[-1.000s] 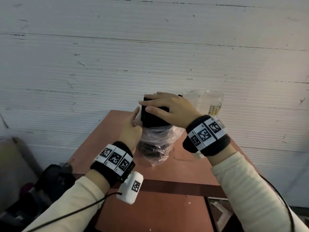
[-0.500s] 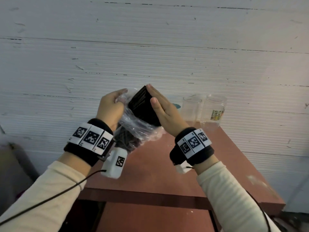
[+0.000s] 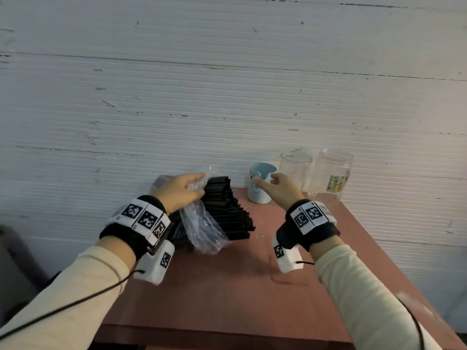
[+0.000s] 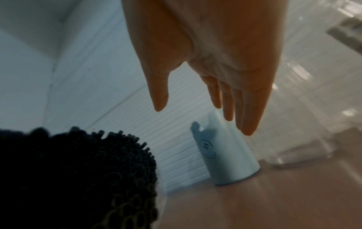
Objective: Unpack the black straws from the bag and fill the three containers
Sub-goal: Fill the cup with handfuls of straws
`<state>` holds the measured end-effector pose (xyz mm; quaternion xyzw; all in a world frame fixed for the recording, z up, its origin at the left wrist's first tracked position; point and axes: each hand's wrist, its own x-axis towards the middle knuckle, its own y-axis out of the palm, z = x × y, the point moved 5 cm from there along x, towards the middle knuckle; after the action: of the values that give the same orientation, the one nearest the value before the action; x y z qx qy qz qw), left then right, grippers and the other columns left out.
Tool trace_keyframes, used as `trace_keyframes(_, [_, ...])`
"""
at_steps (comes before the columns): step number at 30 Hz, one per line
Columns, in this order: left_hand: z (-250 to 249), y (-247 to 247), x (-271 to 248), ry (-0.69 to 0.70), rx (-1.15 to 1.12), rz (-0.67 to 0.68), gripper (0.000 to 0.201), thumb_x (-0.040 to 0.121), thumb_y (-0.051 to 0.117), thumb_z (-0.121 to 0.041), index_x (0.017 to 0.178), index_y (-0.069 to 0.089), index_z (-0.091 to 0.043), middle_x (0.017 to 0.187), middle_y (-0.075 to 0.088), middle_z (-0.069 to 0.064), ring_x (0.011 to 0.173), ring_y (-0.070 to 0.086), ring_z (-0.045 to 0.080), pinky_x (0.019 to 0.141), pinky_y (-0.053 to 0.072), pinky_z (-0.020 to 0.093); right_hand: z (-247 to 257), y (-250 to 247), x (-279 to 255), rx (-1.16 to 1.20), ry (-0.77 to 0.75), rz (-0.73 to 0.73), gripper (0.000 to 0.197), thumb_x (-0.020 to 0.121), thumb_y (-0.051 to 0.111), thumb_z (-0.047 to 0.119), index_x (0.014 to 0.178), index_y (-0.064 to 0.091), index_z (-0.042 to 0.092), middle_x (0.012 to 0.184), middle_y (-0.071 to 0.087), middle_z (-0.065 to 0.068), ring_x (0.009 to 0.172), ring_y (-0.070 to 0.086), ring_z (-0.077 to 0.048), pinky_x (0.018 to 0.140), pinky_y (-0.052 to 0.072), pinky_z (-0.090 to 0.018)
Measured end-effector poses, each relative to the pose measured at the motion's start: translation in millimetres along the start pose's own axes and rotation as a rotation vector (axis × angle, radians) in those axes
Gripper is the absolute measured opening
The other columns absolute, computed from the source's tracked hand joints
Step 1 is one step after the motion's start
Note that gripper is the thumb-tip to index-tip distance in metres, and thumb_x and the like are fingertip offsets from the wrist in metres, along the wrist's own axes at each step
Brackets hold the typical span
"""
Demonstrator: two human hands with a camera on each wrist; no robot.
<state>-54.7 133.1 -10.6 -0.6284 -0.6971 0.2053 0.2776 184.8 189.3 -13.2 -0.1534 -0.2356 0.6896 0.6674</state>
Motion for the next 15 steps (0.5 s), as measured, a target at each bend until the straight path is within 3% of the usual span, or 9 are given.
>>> trace_keyframes(3, [2, 12, 7, -0.021, 0.046, 0.048, 0.058, 0.093, 0.063, -0.02, 0.146, 0.039, -0.026, 0.151, 0.039, 0.0, 0.139, 0.037, 0.02, 0.106, 0.027, 0.023, -10, 2, 15, -0.036, 0.103, 0.028, 0.065, 0.091, 0.065, 0.03, 0.136, 0.041, -0.01, 0.138, 0.049, -0.024, 0.124, 0.05, -0.033, 0.096, 0.043, -0.036])
trace_keyframes(4, [4, 15, 10, -0.028, 0.053, 0.061, 0.059, 0.093, 0.062, -0.021, 0.146, 0.038, -0.027, 0.152, 0.038, 0.0, 0.14, 0.036, 0.02, 0.108, 0.028, 0.026, -11, 2, 20, -0.027, 0.112, 0.035, 0.055, 0.091, 0.065, 0.027, 0.131, 0.048, -0.007, 0.124, 0.057, -0.022, 0.111, 0.057, -0.031, 0.086, 0.046, -0.035])
trace_keyframes(6, [7, 18, 18, -0.045, 0.069, 0.072, 0.059, 0.093, 0.062, -0.022, 0.146, 0.037, -0.027, 0.153, 0.036, -0.001, 0.14, 0.036, 0.021, 0.11, 0.029, 0.029, -16, 7, 32, -0.027, 0.134, 0.075, 0.042, 0.089, 0.067, 0.027, 0.122, 0.052, 0.005, 0.106, 0.053, -0.01, 0.088, 0.054, -0.019, 0.07, 0.044, -0.028])
trace_keyframes(8, [10, 20, 25, -0.052, 0.071, 0.078, 0.06, 0.093, 0.063, -0.022, 0.147, 0.037, -0.027, 0.153, 0.035, -0.002, 0.14, 0.035, 0.021, 0.112, 0.027, 0.032, -19, 12, 43, -0.033, 0.149, 0.085, 0.051, 0.088, 0.068, 0.029, 0.128, 0.045, 0.006, 0.11, 0.049, -0.006, 0.094, 0.051, -0.019, 0.075, 0.04, -0.028])
trace_keyframes(12, [16, 24, 34, -0.062, 0.086, 0.079, 0.061, 0.091, 0.065, -0.023, 0.146, 0.038, -0.029, 0.154, 0.035, 0.002, 0.139, 0.038, 0.022, 0.115, 0.029, 0.033, -27, 21, 61, -0.016, 0.226, 0.074, 0.084, 0.083, 0.073, 0.036, 0.142, 0.026, 0.001, 0.14, 0.041, -0.013, 0.127, 0.046, -0.028, 0.097, 0.043, -0.031])
trace_keyframes(15, [18, 25, 37, -0.057, 0.106, 0.078, 0.061, 0.092, 0.064, -0.024, 0.146, 0.037, -0.03, 0.154, 0.036, 0.001, 0.138, 0.039, 0.022, 0.114, 0.03, 0.034, -31, 31, 70, -0.027, 0.248, 0.072, 0.1, 0.073, 0.077, 0.05, 0.144, 0.025, 0.002, 0.141, 0.038, -0.013, 0.127, 0.044, -0.031, 0.105, 0.044, -0.044])
